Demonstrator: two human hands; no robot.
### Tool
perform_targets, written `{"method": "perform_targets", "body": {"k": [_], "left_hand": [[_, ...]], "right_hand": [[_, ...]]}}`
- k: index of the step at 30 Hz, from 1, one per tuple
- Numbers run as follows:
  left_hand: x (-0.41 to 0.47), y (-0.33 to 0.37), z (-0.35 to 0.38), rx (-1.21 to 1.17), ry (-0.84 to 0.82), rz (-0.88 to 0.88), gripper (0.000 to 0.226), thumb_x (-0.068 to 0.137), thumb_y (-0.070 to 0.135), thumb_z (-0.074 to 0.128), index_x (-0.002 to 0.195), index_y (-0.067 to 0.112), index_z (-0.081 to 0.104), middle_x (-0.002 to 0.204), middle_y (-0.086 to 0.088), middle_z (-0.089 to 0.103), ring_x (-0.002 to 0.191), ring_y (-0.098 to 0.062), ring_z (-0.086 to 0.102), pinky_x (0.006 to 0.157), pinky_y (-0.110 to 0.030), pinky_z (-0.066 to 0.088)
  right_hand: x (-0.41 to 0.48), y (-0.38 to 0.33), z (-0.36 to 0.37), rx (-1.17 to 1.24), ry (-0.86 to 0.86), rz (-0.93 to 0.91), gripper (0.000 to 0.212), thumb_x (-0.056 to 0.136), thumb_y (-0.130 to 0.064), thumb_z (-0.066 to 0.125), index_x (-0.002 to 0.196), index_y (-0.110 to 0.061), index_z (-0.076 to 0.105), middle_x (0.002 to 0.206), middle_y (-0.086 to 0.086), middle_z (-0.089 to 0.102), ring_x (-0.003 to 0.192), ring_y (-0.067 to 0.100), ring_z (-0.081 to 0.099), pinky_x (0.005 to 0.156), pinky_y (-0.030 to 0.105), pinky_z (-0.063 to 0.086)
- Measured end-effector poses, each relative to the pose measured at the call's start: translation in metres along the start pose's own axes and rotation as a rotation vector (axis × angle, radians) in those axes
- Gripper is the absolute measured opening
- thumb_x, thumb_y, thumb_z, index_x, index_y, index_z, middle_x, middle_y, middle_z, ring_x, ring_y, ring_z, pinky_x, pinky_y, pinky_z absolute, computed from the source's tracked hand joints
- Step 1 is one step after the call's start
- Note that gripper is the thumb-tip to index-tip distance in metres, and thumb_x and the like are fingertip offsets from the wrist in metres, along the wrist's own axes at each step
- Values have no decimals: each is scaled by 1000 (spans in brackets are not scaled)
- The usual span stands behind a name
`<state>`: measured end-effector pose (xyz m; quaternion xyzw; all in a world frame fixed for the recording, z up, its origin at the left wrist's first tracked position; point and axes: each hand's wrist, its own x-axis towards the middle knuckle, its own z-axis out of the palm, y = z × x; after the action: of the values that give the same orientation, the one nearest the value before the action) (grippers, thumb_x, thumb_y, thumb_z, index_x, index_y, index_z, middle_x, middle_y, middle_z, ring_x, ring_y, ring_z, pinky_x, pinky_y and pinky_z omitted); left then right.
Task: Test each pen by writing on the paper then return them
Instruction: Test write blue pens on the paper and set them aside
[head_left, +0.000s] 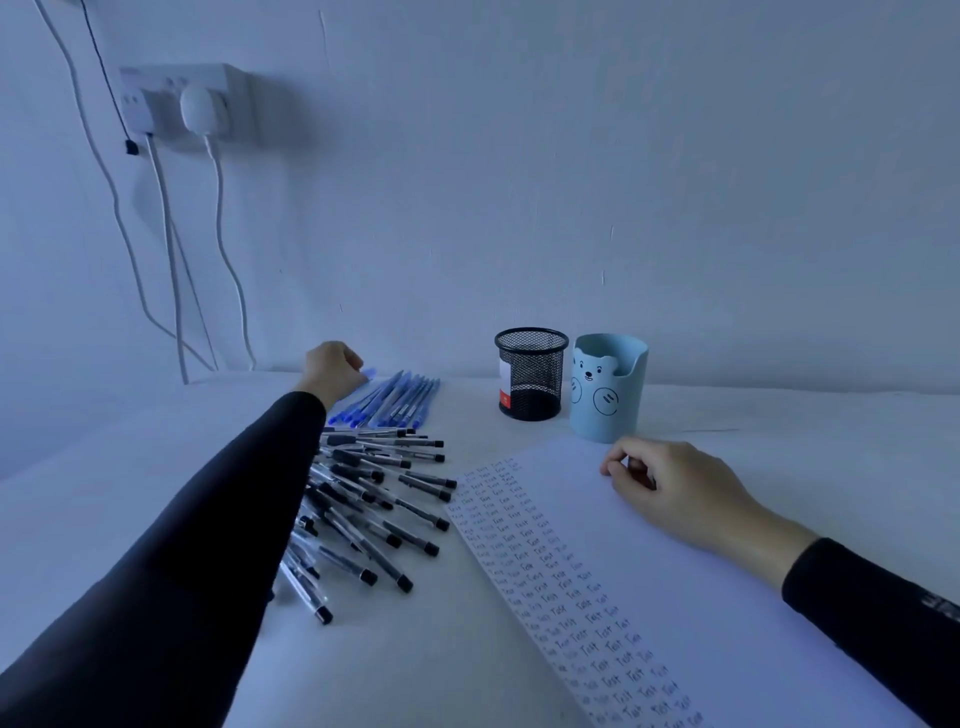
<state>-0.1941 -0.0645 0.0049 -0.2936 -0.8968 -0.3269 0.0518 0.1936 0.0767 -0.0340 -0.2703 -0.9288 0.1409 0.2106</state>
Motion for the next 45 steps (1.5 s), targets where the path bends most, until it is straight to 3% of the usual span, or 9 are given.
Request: {"method": "perform_targets", "body": {"k": [5,8,14,19,23,27,31,34,45], "left_hand": [[-3,-10,7,101,-77,63,7,87,11,66,87,6,70,83,-8,63,83,-21,54,75,-26,39],[-1,-11,-7,110,-22,37,21,90,10,55,69,10,57,71,-6,54,74,-24,48,71,-27,37],[-8,-26,-25,72,-216,-120,29,94,23,55,96,-4,65,97,-18,67,81,-28,63,80,-33,53],[-17,-18,-24,-60,-321,-104,13,92,16,60,91,4,65,92,-15,65,80,-22,58,83,-29,55],[-18,-19,-27,-45,-302,-88,17,94,15,59,100,2,66,103,-17,66,89,-23,63,83,-29,56],[-23,-10,-34,-32,-254,99,26,92,21,63,113,6,67,107,-10,67,97,-23,63,87,-33,51],[-46,13,-34,46,-343,398,18,89,32,69,99,18,72,96,6,68,84,-4,58,77,-22,43],[-63,25,-28,196,-320,524,18,86,37,71,94,22,75,93,8,62,82,-6,54,74,-24,42],[-77,14,-22,323,-261,625,14,89,40,65,97,33,75,99,9,55,100,-13,48,91,-34,41]], "right_hand": [[1,3,1,2,4,-11,12,94,-34,51,85,-38,58,75,-35,54,64,2,50,58,22,37],[1,3,2,-1,4,-1,11,94,-34,51,85,-36,58,72,-33,54,59,5,48,57,22,36],[0,1,1,-2,10,13,11,94,-33,53,86,-34,60,64,-17,56,58,5,48,57,22,36],[-1,-1,1,11,-2,23,11,93,-33,53,85,-36,60,71,-10,61,61,7,51,59,24,38],[-2,0,0,9,-5,26,11,93,-32,53,84,-37,60,72,-12,61,62,6,51,59,24,39],[-2,-1,0,12,-15,28,11,93,-32,53,85,-37,59,75,-10,63,64,8,52,61,25,40],[-2,-2,-1,10,-22,29,13,93,-32,53,85,-38,60,75,-9,62,62,8,51,61,26,40],[-2,-2,-1,6,-14,26,13,93,-31,53,85,-38,61,73,-9,62,61,8,50,60,25,39],[-3,-1,-2,4,-24,23,13,93,-30,53,86,-39,60,73,-11,61,62,7,51,59,24,39]]}}
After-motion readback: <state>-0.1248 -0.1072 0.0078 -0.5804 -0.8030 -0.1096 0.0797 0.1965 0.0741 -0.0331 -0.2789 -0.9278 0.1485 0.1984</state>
